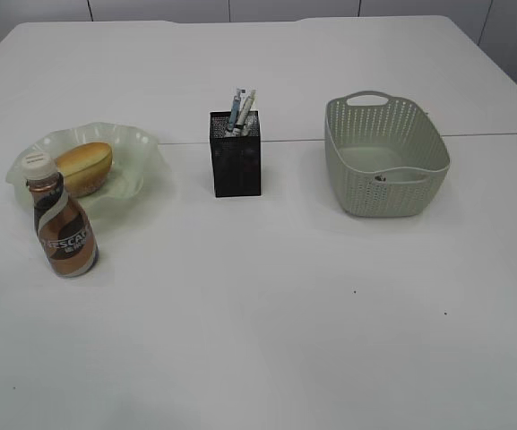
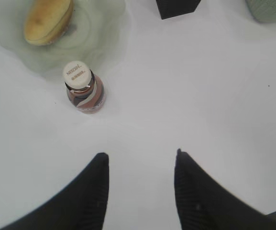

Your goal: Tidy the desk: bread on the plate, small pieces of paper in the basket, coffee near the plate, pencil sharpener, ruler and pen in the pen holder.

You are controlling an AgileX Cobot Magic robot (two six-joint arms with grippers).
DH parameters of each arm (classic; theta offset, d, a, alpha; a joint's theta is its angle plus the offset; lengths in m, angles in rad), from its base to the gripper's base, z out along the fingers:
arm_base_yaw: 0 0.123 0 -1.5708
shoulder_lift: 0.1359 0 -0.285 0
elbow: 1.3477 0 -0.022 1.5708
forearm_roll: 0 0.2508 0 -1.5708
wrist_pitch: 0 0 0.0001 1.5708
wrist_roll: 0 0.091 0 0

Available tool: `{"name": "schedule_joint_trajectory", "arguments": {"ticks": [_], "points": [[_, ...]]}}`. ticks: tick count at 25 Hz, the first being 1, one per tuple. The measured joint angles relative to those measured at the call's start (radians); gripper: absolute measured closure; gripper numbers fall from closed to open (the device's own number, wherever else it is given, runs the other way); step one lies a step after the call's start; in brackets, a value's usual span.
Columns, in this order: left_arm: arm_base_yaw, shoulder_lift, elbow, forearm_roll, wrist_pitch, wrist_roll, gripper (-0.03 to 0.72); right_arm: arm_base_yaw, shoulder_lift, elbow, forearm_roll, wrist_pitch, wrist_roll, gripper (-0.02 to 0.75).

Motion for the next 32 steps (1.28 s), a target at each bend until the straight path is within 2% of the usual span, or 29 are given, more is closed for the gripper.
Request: {"name": "schedule_joint_trajectory", "arguments": {"ticks": [7, 12, 17, 23, 28, 32], "points": [[0.000, -0.180, 0.004, -0.184, 0.016, 0.154, 0.356, 0.000, -0.284, 0.258, 0.001, 0.006, 0.002, 0.412], [0.000, -0.340, 0.085, -0.209, 0.019, 0.221, 0.356, 0.000, -0.506, 0.408, 0.003, 0.006, 0.002, 0.412], [0.000, -0.555, 0.259, -0.209, 0.009, 0.250, 0.356, 0.000, -0.703, 0.516, 0.007, -0.001, 0.002, 0.412], [0.000, -0.890, 0.522, -0.211, -0.091, 0.341, 0.359, 0.000, -0.834, 0.641, 0.011, -0.005, 0.002, 0.412], [0.000, -1.166, 0.732, -0.118, -0.142, 0.379, 0.359, 0.000, -0.931, 0.761, 0.020, -0.037, -0.031, 0.412], [0.000, -1.308, 0.844, -0.082, -0.138, 0.384, 0.359, 0.000, -1.040, 0.853, 0.057, -0.082, -0.047, 0.412]]}}
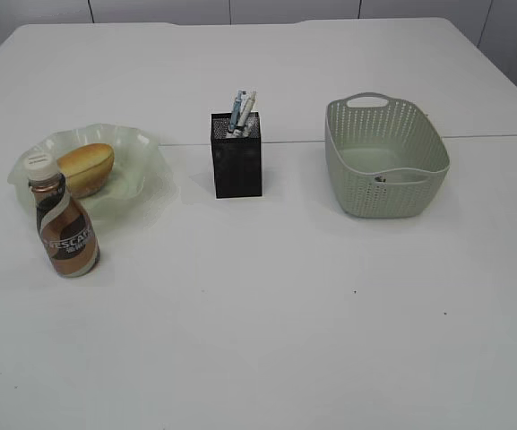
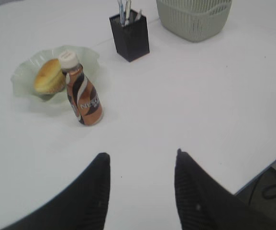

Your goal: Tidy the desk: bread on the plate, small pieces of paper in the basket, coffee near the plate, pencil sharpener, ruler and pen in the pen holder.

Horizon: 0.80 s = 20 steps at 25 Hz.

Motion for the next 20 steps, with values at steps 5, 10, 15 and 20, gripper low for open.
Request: {"name": "schedule_joint_trajectory", "arguments": {"ticks": [5, 10, 15, 20], "points": [[0.000, 0.000, 0.060, -0.006, 0.007, 0.000, 0.359, 0.000, -0.167, 0.075, 0.022, -0.014, -0.006, 0.412], [0.000, 0.000, 0.098, -0.023, 0.008, 0.000, 0.359, 0.000, -0.272, 0.137, 0.035, 0.001, -0.006, 0.412], [0.000, 0.000, 0.098, -0.019, 0.008, -0.015, 0.359, 0.000, -0.272, 0.192, 0.035, 0.032, -0.025, 0.412], [0.000, 0.000, 0.098, 0.000, 0.008, -0.039, 0.365, 0.000, -0.272, 0.282, 0.045, 0.004, -0.037, 0.412]]}}
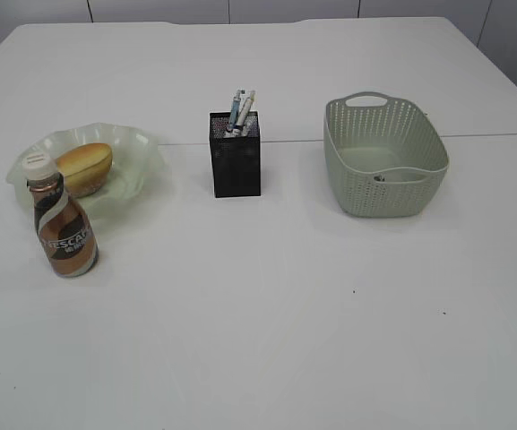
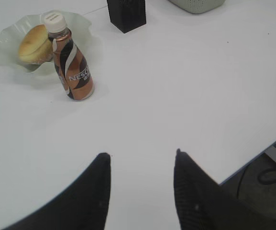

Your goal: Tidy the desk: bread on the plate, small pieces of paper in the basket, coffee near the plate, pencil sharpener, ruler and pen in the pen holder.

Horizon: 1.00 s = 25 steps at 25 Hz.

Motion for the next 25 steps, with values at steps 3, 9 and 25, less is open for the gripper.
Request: {"name": "schedule_joint_trajectory", "arguments": {"ticks": [3, 9, 25], "points": [[0.000, 0.000, 0.000, 0.004, 0.000, -0.005, 0.371, 0.000, 0.000, 0.010, 0.005, -0.006, -0.006, 0.412], [0.000, 0.000, 0.002, 0.019, 0.000, -0.027, 0.375, 0.000, 0.000, 0.010, -0.006, -0.013, -0.010, 0.412], [0.100, 0.000, 0.006, 0.019, -0.004, -0.028, 0.392, -0.029, 0.000, 0.010, -0.099, -0.015, -0.013, 0.412]]}}
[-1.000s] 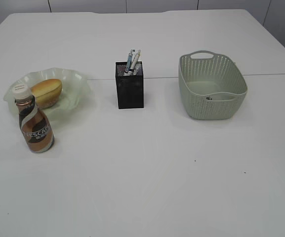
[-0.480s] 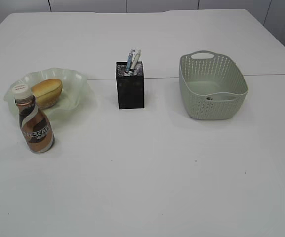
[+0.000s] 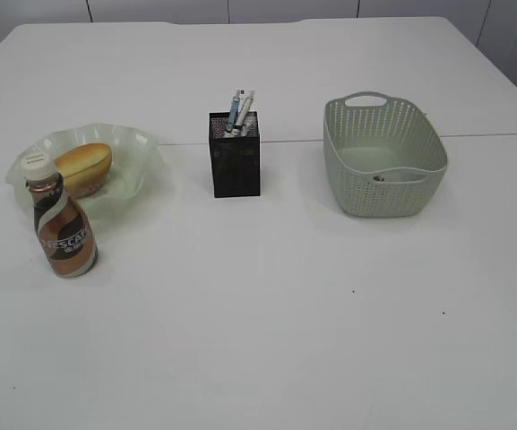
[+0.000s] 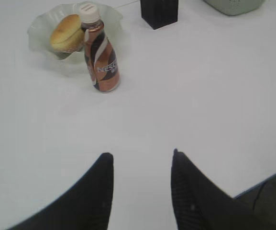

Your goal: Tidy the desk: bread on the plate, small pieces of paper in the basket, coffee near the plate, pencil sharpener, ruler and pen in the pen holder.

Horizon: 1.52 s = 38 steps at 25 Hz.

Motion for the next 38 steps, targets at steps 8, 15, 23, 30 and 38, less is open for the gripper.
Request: {"name": "schedule_joint_trajectory", "arguments": {"ticks": [8, 15, 23, 30, 38], "points": [[0.091, 0.000, 0.000, 0.000, -0.001, 0.000, 0.407, -0.204, 0.000, 0.000, -0.002, 0.000, 0.000, 0.412], [0.155, 0.000, 0.000, 0.000, -0.001, 0.000, 0.410, -0.222, 0.000, 0.000, -0.004, -0.002, 0.000, 0.412], [0.157, 0.000, 0.000, 0.000, -0.001, 0.000, 0.423, -0.222, 0.000, 0.000, -0.004, -0.002, 0.000, 0.412], [0.157, 0.000, 0.000, 0.000, -0.002, 0.000, 0.428, -0.222, 0.000, 0.000, -0.004, -0.004, 0.000, 0.412], [0.157, 0.000, 0.000, 0.000, -0.004, 0.000, 0.433, -0.222, 0.000, 0.000, -0.004, -0.005, 0.000, 0.412]]}}
